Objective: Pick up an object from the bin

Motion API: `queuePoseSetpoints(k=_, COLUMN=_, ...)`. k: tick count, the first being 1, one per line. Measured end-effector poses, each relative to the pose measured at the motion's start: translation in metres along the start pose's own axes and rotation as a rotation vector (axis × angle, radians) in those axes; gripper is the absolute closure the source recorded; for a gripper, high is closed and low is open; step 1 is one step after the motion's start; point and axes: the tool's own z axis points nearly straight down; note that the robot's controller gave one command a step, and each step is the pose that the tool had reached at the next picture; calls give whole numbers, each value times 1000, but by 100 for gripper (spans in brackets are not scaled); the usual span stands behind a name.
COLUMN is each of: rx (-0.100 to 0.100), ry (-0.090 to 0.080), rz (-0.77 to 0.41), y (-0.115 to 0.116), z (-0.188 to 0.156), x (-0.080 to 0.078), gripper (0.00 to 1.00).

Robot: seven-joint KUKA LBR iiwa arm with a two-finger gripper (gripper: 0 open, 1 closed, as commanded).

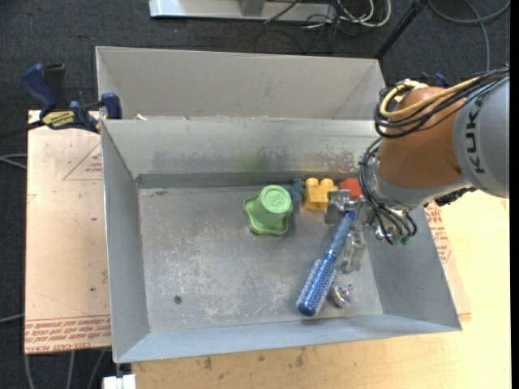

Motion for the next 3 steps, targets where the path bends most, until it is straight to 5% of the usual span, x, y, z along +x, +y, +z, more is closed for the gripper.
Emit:
queuePoseSetpoints(k=1, rx=0, ry=-2, rz=-248, y=-1, z=77, x=38, gripper=0)
queuePoseSetpoints(k=2, rx=1, ry=-7, rz=-251, y=0, z=75, x=36, gripper=100)
queuePoseSetpoints(k=3, rx=3, ry=-16, rz=-226, y=2, z=-47, x=32, gripper=100)
